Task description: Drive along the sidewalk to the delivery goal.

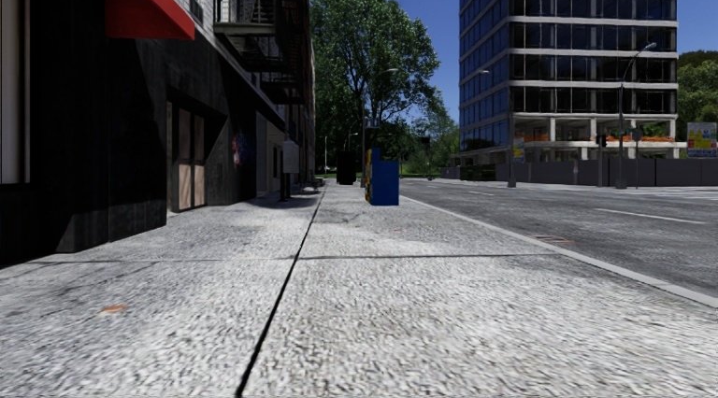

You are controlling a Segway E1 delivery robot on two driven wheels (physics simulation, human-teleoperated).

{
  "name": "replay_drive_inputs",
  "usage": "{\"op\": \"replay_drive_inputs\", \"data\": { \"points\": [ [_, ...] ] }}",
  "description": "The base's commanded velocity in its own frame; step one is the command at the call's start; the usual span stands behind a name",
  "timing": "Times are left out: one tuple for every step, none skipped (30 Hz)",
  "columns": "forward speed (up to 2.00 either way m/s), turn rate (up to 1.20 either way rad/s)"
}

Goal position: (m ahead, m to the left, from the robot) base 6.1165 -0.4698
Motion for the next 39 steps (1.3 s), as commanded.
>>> {"op": "replay_drive_inputs", "data": {
  "points": [
    [2.00,0.00],
    [2.00,0.00],
    [2.00,0.00],
    [2.00,0.00],
    [2.00,0.00],
    [2.00,0.00],
    [2.00,0.00],
    [2.00,0.00],
    [2.00,0.00],
    [2.00,0.00],
    [2.00,0.00],
    [2.00,0.00],
    [2.00,0.00],
    [2.00,0.00],
    [2.00,0.00],
    [2.00,0.00],
    [2.00,0.00],
    [2.00,0.00],
    [2.00,0.00],
    [2.00,0.00],
    [2.00,0.00],
    [2.00,0.00],
    [2.00,0.00],
    [2.00,0.00],
    [2.00,0.00],
    [2.00,0.00],
    [2.00,0.00],
    [2.00,0.00],
    [2.00,0.00],
    [2.00,0.00],
    [2.00,0.00],
    [2.00,0.00],
    [2.00,0.00],
    [2.00,0.00],
    [2.00,0.00],
    [2.00,-0.11],
    [2.00,-0.11],
    [2.00,-0.16],
    [2.00,-0.17]
  ]
}}
